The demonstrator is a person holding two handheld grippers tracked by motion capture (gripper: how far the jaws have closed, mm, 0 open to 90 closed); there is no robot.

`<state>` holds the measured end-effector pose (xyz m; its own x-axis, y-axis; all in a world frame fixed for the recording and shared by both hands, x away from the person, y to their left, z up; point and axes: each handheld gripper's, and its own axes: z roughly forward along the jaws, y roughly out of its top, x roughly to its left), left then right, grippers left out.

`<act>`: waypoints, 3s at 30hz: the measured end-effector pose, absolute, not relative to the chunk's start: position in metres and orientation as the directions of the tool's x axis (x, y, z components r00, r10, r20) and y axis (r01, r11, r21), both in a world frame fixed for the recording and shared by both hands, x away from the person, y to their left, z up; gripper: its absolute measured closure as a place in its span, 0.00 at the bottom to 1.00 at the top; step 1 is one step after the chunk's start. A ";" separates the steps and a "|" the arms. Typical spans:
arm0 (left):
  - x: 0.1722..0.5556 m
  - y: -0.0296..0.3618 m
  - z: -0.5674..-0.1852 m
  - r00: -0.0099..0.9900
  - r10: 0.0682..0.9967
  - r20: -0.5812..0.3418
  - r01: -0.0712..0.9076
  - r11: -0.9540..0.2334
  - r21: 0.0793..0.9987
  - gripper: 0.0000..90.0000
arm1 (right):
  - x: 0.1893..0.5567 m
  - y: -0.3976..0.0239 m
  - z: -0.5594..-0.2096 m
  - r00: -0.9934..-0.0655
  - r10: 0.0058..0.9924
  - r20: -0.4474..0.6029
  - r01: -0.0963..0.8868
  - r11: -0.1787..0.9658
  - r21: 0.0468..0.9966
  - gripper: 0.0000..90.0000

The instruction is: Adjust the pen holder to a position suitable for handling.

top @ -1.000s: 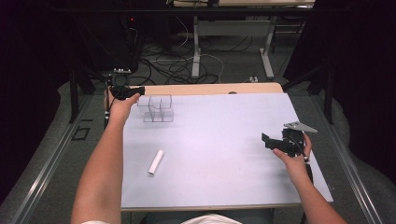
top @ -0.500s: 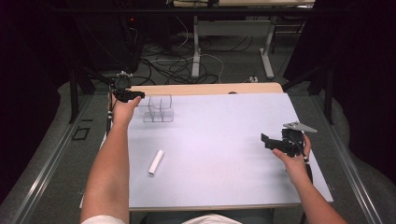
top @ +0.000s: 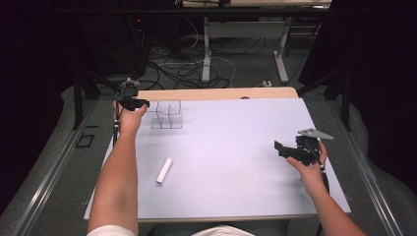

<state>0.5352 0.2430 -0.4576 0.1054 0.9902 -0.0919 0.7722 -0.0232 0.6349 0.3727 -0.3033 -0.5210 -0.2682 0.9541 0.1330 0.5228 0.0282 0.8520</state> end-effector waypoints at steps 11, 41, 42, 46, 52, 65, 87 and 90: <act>0.536 0.243 -0.465 0.110 0.989 -0.094 0.798 -0.031 0.601 0.86 | 0.373 -0.302 -0.522 -0.277 0.952 0.130 0.527 0.038 0.849 0.11; 0.532 0.232 -0.460 0.040 0.995 -0.091 0.814 0.020 0.580 0.99 | 0.373 -0.303 -0.523 -0.281 0.949 0.143 0.532 0.030 0.846 0.13; 0.531 0.232 -0.460 0.037 0.995 -0.095 0.816 0.025 0.577 0.99 | 0.373 -0.304 -0.523 -0.278 0.949 0.150 0.534 0.023 0.845 0.13; 0.525 0.227 -0.459 0.040 0.994 -0.104 0.820 0.027 0.572 0.99 | 0.373 -0.305 -0.522 -0.273 0.949 0.158 0.535 0.014 0.845 0.13; 0.511 0.220 -0.458 0.041 0.994 -0.106 0.823 0.027 0.568 0.99 | 0.373 -0.303 -0.522 -0.278 0.948 0.157 0.536 0.018 0.844 0.14; 0.471 0.214 -0.451 0.073 0.992 -0.105 0.839 -0.004 0.544 0.99 | 0.372 -0.297 -0.522 -0.296 0.943 0.155 0.540 0.031 0.841 0.14; 0.457 0.228 -0.448 0.109 0.975 -0.193 0.776 0.037 0.630 0.91 | 0.373 -0.293 -0.523 -0.307 0.940 0.148 0.542 0.045 0.839 0.14; 0.458 0.231 -0.447 0.105 0.979 -0.173 0.772 0.029 0.635 0.96 | 0.373 -0.293 -0.524 -0.310 0.939 0.147 0.542 0.048 0.839 0.14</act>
